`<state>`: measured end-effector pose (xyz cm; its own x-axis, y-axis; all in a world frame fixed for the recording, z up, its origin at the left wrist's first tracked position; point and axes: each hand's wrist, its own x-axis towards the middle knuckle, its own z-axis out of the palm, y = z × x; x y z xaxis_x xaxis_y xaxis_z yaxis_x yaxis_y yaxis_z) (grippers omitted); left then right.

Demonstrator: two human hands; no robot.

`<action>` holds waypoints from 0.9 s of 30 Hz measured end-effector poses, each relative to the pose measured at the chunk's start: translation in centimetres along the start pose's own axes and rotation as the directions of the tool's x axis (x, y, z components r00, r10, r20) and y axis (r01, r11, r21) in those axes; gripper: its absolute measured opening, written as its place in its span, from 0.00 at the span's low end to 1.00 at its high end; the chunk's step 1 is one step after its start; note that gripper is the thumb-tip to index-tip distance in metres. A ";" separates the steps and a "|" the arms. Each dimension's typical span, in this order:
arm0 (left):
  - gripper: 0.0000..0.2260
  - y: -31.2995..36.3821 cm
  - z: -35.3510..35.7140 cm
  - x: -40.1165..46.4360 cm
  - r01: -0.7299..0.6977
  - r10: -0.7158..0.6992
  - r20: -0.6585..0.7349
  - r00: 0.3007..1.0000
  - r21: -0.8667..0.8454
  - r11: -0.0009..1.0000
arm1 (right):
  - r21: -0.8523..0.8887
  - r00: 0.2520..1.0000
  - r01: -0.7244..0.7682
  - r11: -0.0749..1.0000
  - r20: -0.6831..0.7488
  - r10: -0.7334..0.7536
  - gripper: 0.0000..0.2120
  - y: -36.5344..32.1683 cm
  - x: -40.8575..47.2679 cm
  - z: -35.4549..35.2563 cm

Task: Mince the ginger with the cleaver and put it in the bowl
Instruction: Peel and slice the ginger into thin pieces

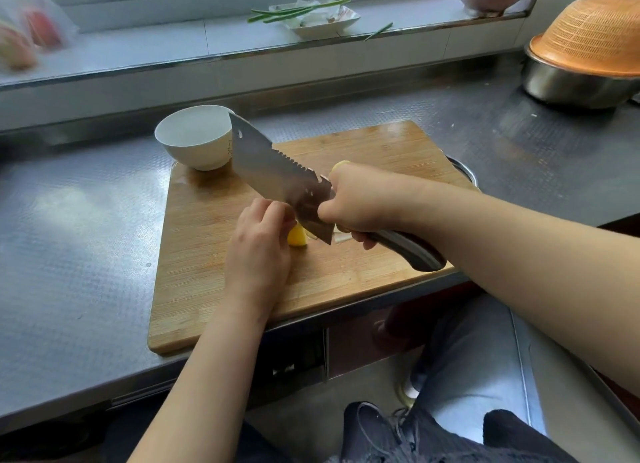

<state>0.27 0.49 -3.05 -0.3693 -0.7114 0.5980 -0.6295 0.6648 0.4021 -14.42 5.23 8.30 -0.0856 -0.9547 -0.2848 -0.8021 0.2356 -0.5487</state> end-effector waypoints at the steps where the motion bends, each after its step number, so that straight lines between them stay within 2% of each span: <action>1: 0.04 0.0 0.0 0.0 0.003 -0.003 0.003 1.000 0.002 1.000 | -0.003 1.000 -0.002 1.000 -0.003 0.002 0.10 -0.1 -0.1 -0.1; 11: 0.03 0.0 -0.1 0.0 -0.003 0.003 0.002 1.000 -0.018 1.000 | -0.029 1.000 -0.011 1.000 0.006 0.011 0.11 -0.9 -0.4 -0.2; 20: 0.06 -0.6 0.4 0.1 -0.011 0.011 0.002 1.000 -0.045 0.999 | -0.027 0.999 -0.034 0.999 0.018 0.034 0.07 -1.4 1.0 0.5; 27: 0.05 -0.6 0.2 0.0 -0.011 0.010 -0.016 1.000 -0.062 0.998 | -0.019 0.993 -0.108 0.994 0.040 0.109 0.12 -0.5 2.1 2.7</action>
<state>0.48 0.07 -3.44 -0.3641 -0.7009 0.6133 -0.5818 0.6854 0.4379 -12.55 3.61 5.85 -0.1486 -0.9152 -0.3745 -0.7993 0.3342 -0.4995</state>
